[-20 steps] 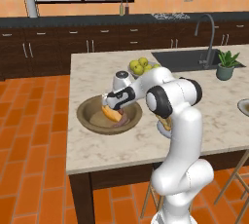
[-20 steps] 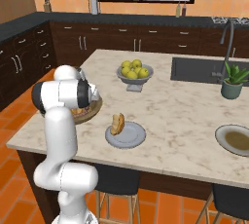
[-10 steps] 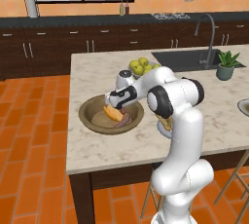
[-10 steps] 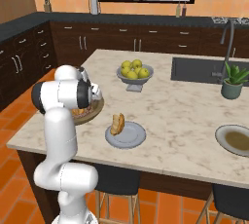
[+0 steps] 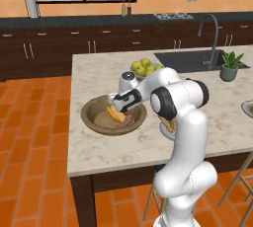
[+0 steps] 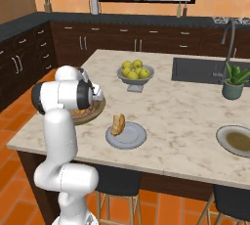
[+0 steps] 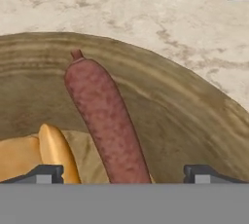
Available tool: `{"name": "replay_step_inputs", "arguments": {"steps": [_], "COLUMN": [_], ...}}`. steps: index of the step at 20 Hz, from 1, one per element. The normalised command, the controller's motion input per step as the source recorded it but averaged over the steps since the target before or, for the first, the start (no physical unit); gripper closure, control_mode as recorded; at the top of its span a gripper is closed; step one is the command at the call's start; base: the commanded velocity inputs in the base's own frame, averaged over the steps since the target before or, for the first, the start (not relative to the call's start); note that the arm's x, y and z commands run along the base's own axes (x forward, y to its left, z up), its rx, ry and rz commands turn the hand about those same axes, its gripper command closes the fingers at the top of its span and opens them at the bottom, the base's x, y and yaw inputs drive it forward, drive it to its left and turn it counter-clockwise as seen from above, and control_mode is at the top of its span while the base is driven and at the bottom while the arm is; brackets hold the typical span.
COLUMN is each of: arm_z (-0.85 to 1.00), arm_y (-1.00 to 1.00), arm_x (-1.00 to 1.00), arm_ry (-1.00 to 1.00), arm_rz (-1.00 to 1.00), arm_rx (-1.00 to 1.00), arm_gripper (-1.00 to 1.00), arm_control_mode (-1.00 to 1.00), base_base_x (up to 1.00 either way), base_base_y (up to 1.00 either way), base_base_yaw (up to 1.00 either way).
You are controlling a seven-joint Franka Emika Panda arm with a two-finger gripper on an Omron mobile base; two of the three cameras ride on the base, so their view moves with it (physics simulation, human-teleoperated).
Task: Place one bun and one sausage from the bowl on each plate.
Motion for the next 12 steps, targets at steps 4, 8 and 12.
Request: {"name": "replay_step_inputs", "arguments": {"steps": [4,8,12], "arm_z": [0.25,0.2,-0.11], "arm_y": [0.0,-0.02,-0.09], "arm_x": [0.0,0.0,0.0], "arm_ry": [0.0,0.0,-0.03], "arm_rz": [-0.09,-0.02,-0.09], "arm_rx": [0.0,0.0,-0.01], "arm_gripper": [-1.0,-1.0,-1.0], "arm_control_mode": [-1.0,-1.0,-1.0], "base_base_x": [0.0,0.0,0.0], "base_base_y": [0.0,0.0,0.0], "base_base_yaw": [0.0,0.0,0.0]}}
